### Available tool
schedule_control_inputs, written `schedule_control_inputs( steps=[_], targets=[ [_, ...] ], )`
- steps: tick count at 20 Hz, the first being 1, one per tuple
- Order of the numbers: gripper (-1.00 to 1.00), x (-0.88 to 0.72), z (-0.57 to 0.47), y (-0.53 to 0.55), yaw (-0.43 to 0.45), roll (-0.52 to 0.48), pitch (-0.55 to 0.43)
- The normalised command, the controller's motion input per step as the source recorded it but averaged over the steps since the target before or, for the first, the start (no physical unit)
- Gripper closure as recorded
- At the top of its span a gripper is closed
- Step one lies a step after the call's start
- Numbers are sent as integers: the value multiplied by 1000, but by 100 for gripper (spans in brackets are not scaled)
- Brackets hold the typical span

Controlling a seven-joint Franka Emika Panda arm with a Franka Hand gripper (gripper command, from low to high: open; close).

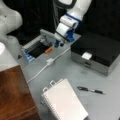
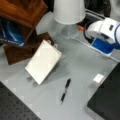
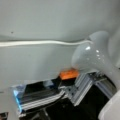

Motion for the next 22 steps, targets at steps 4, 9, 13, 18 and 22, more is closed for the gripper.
schedule_control_inputs(
  steps=[4,9,13,18,22],
  targets=[
    [-100,-765,-94,-307,-74,775,-351],
    [-100,-815,-15,-335,-17,683,-396],
    [-100,-761,-72,-231,-12,541,-427],
    [-100,-618,-159,-86,-40,427,-421],
    [-100,-388,-175,28,-43,315,-380]
  ],
)
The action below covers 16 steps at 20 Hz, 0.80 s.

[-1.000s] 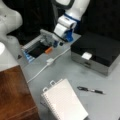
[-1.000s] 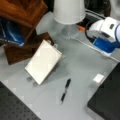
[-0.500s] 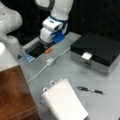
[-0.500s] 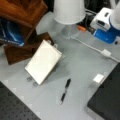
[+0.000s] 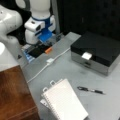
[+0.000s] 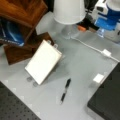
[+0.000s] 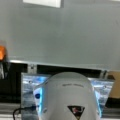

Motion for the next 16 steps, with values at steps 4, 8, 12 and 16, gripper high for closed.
schedule_control_inputs(
  steps=[4,8,12,16],
  targets=[
    [-100,-226,-179,51,2,224,-315],
    [100,-134,-144,41,17,189,-239],
    [100,-97,-186,-6,33,159,-213],
    [100,-105,-242,-55,33,166,-205]
  ],
)
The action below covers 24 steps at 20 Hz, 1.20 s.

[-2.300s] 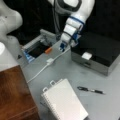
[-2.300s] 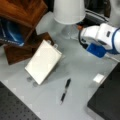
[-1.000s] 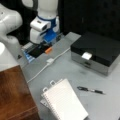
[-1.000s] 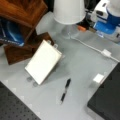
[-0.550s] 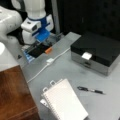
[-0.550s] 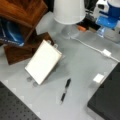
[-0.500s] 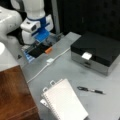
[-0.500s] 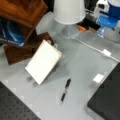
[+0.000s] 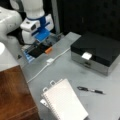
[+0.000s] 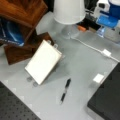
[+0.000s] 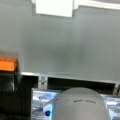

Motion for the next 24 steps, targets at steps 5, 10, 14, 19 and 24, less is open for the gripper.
schedule_control_inputs(
  steps=[5,10,14,19,24],
  targets=[
    [100,-114,-302,-101,42,174,-203],
    [100,-165,-317,-133,56,177,-209],
    [100,-212,-326,-166,82,153,-206],
    [100,-263,-379,-192,139,126,-201],
    [100,-349,-530,-222,92,120,-214]
  ],
)
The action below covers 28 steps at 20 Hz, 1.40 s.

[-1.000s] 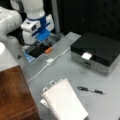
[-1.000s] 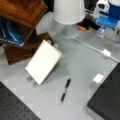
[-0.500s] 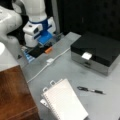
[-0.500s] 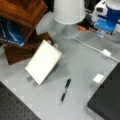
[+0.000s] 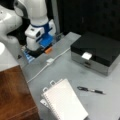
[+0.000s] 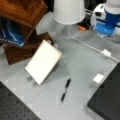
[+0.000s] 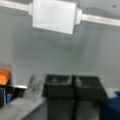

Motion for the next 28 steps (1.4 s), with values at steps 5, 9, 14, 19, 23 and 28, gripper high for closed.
schedule_control_inputs(
  steps=[5,9,14,19,23,28],
  targets=[
    [100,-446,-618,-339,45,148,-294],
    [100,-523,-530,-424,17,152,-394],
    [100,-609,-473,-339,0,121,-466],
    [100,-704,-482,-89,-39,50,-496],
    [100,-748,-466,33,-64,34,-529],
    [100,-756,-420,70,-110,45,-550]
  ],
)
